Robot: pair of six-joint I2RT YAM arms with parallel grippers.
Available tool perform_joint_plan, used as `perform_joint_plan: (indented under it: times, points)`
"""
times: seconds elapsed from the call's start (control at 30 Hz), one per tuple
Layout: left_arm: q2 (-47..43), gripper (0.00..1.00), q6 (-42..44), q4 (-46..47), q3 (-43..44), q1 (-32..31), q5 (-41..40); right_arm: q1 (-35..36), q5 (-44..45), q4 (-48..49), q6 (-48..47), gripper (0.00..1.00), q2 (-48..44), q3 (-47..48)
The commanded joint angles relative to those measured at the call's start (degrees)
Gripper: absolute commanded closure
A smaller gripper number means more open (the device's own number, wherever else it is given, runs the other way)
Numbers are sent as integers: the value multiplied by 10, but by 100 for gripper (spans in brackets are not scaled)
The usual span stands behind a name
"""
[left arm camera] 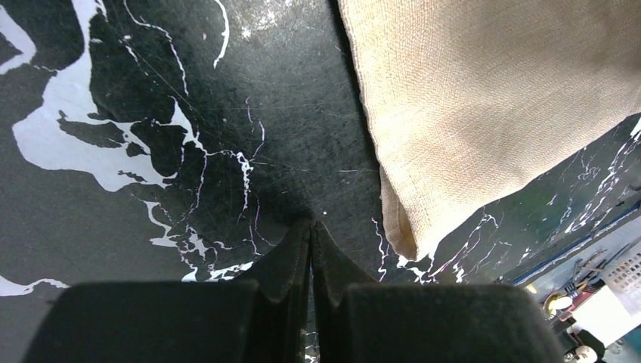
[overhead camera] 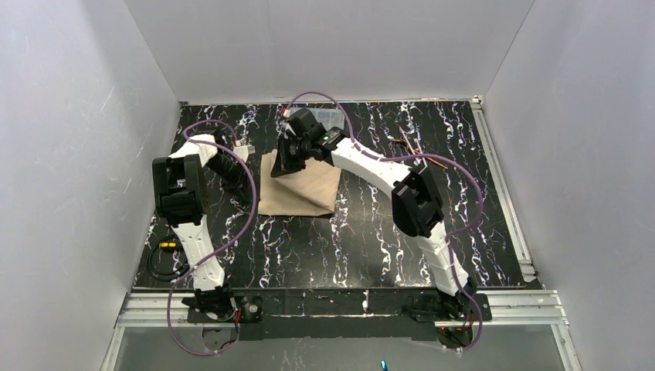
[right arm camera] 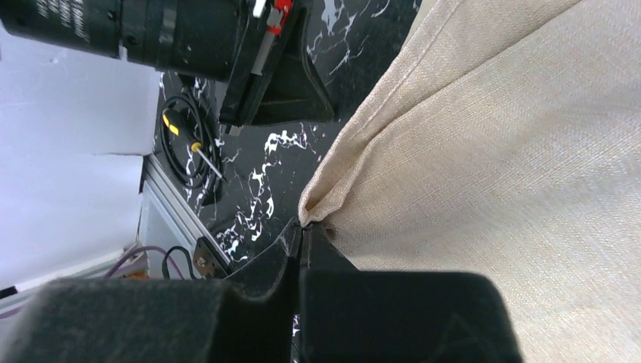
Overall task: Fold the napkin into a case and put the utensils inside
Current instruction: Fold the rectangle-folded napkin at the center of the board.
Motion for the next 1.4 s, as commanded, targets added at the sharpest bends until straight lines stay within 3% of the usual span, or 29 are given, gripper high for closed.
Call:
perform_joint_plan:
  times: [0.0,0.3,0.57,0.6,0.73,0.9,1.0,1.2,1.37]
  points:
    - [3,100,-1,8,-15,-2,6,21,-37,31,5,99,20,-8]
    - [3,100,-9,8,-17,-2,11,40,-61,38,14,99,73,31]
    - [4,100,-7,9,-21,0,11,54,-67,29,-1,98,82,1]
    - [4,100,-8,9,-22,0,11,54,-67,32,-2,95,84,-1]
    - [0,100,-11,5,-14,6,13,53,-84,37,-2,62,103,4]
    - [-18,100,-8,-33,24,21,30,46,-111,-16,-21,47,129,81]
    - [-31,99,-1,-67,60,28,41,20,-137,-13,-22,42,93,84]
    - [-61,98,-15,-101,105,29,74,-79,-157,36,-24,50,-36,-35]
    - [-71,98,-22,-121,119,6,105,-141,-211,110,-17,68,-102,-199]
